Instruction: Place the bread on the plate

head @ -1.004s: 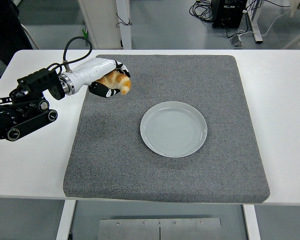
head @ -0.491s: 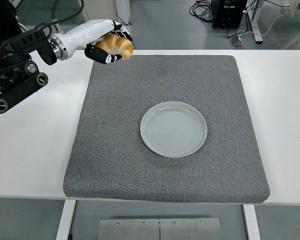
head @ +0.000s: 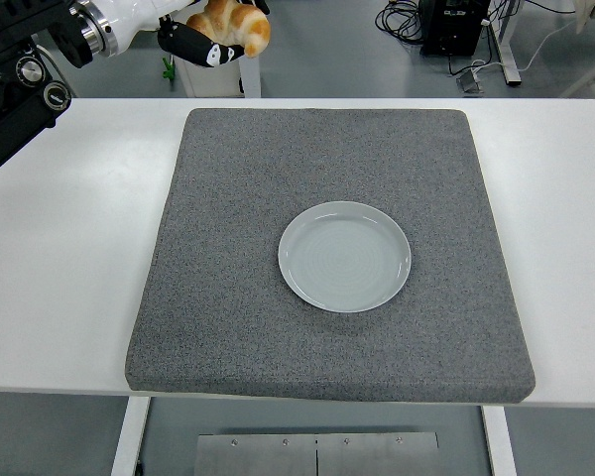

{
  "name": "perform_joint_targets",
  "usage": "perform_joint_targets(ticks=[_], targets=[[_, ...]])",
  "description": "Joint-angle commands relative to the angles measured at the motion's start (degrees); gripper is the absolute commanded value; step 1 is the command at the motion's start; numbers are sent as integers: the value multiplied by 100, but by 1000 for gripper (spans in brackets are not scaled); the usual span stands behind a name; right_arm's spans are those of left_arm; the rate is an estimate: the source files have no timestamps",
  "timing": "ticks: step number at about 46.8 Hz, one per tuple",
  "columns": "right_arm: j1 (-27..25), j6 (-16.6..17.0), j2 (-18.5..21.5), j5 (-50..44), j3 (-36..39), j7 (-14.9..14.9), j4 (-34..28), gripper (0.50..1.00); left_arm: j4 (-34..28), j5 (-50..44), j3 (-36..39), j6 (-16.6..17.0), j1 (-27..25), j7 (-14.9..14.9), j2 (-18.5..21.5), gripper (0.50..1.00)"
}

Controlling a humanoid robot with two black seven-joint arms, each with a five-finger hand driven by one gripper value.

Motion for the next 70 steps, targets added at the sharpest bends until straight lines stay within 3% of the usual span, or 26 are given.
perform_joint_targets(ticks=[1, 18, 35, 45, 51, 62, 70], targets=[[3, 6, 0, 0, 0, 1, 1, 1000, -79, 2, -15, -3, -9, -20, -37, 552], [3, 6, 0, 0, 0, 1, 1, 1000, -1081, 63, 11, -3, 17, 6, -204, 560], [-5, -3, 0, 0, 0, 1, 1, 1000, -1362, 371, 231, 6, 219, 33, -626, 572], [-5, -3, 0, 0, 0, 1, 1, 1000, -1362, 775, 257, 67, 614, 42, -828, 577], [3, -3, 0, 0, 0, 1, 1, 1000, -1362, 811, 424, 216, 711, 42, -907, 578], [3, -3, 0, 0, 0, 1, 1, 1000, -1301, 811, 1136, 884, 764, 42, -1056, 581], [-5, -3, 0, 0, 0, 1, 1, 1000, -1187, 828, 1347, 1051, 887, 50, -1188, 587]])
